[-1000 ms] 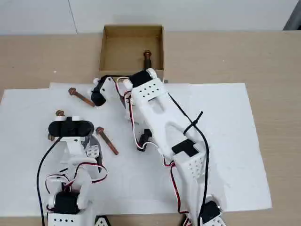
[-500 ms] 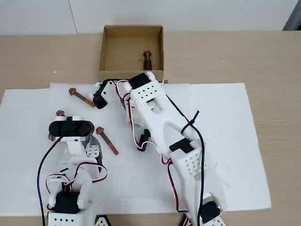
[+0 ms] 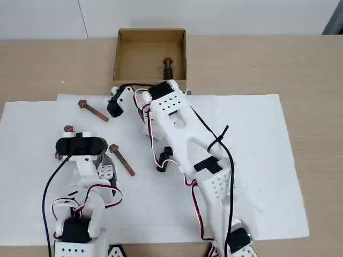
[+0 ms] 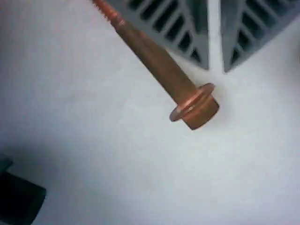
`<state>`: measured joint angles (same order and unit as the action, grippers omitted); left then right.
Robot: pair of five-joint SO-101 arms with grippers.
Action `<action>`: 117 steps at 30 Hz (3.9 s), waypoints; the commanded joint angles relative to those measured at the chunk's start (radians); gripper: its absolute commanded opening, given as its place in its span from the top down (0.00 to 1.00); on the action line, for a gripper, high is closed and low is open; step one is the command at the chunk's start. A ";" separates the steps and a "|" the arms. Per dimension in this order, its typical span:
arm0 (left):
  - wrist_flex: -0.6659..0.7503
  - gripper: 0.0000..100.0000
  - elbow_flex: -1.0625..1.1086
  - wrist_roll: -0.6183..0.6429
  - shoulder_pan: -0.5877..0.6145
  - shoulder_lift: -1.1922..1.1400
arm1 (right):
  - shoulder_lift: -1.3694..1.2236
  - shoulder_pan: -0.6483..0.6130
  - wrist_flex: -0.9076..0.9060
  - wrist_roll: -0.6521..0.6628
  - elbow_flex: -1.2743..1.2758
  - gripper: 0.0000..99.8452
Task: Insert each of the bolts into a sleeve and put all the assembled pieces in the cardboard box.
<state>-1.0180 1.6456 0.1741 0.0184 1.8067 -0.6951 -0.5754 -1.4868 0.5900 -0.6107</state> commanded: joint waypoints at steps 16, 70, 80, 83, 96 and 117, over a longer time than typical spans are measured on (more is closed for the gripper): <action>-0.005 1.00 -0.031 -0.006 0.006 0.008 | 0.509 0.108 -0.197 -0.327 0.092 1.00; -0.172 0.97 -1.664 0.562 0.158 -1.847 | 1.273 0.463 -0.012 -0.330 1.186 1.00; -0.167 0.91 -1.759 0.562 0.163 -2.047 | 1.265 0.464 0.048 -0.327 1.263 1.00; -0.167 0.91 -1.799 0.562 0.178 -2.113 | 1.264 0.464 0.061 -0.321 1.266 1.00; -0.244 0.91 -2.072 0.562 0.212 -2.381 | 1.264 0.464 0.062 -0.287 1.266 1.00; -0.265 1.00 -2.124 0.563 0.232 -2.538 | 1.271 0.464 0.053 -0.287 1.266 1.00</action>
<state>-1.2727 -0.4657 0.7327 0.2378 -0.7327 0.5447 -0.1166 -1.4392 0.2923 0.6582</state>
